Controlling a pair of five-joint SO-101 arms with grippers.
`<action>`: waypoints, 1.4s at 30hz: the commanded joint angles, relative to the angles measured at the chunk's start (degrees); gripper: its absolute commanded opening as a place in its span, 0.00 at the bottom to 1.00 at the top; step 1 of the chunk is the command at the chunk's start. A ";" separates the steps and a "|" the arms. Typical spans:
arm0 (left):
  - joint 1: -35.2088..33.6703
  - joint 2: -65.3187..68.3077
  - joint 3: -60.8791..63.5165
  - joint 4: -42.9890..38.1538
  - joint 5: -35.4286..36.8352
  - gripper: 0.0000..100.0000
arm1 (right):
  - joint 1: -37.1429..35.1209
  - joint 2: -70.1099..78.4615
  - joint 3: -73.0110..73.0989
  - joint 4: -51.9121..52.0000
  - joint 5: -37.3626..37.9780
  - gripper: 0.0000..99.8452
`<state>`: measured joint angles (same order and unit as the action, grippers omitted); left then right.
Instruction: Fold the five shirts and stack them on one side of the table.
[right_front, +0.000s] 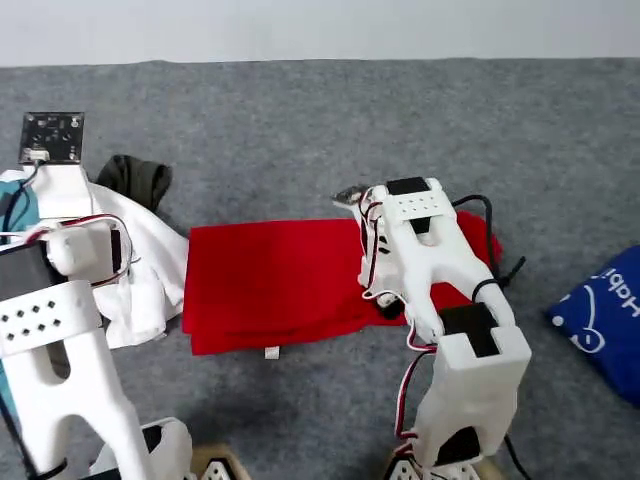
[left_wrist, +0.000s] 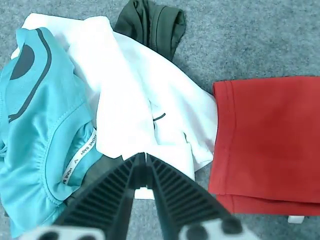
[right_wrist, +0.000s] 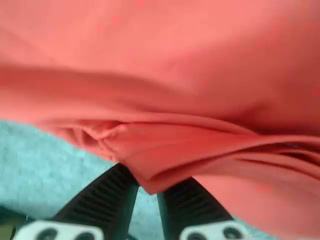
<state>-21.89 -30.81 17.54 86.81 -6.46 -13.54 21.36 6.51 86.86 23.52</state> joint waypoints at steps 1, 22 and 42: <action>-0.26 -1.76 0.04 -0.97 0.18 0.00 | 0.48 -0.48 -0.18 2.77 1.67 0.01; -0.26 -1.76 0.04 -0.70 -1.67 0.00 | -0.04 -8.31 -0.70 -7.34 2.90 0.01; -0.79 -1.93 0.04 1.23 -1.41 0.00 | -5.14 -1.01 -28.75 13.76 2.81 0.01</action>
<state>-21.89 -30.81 17.98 86.90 -7.78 -17.23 26.11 -14.15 96.88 26.15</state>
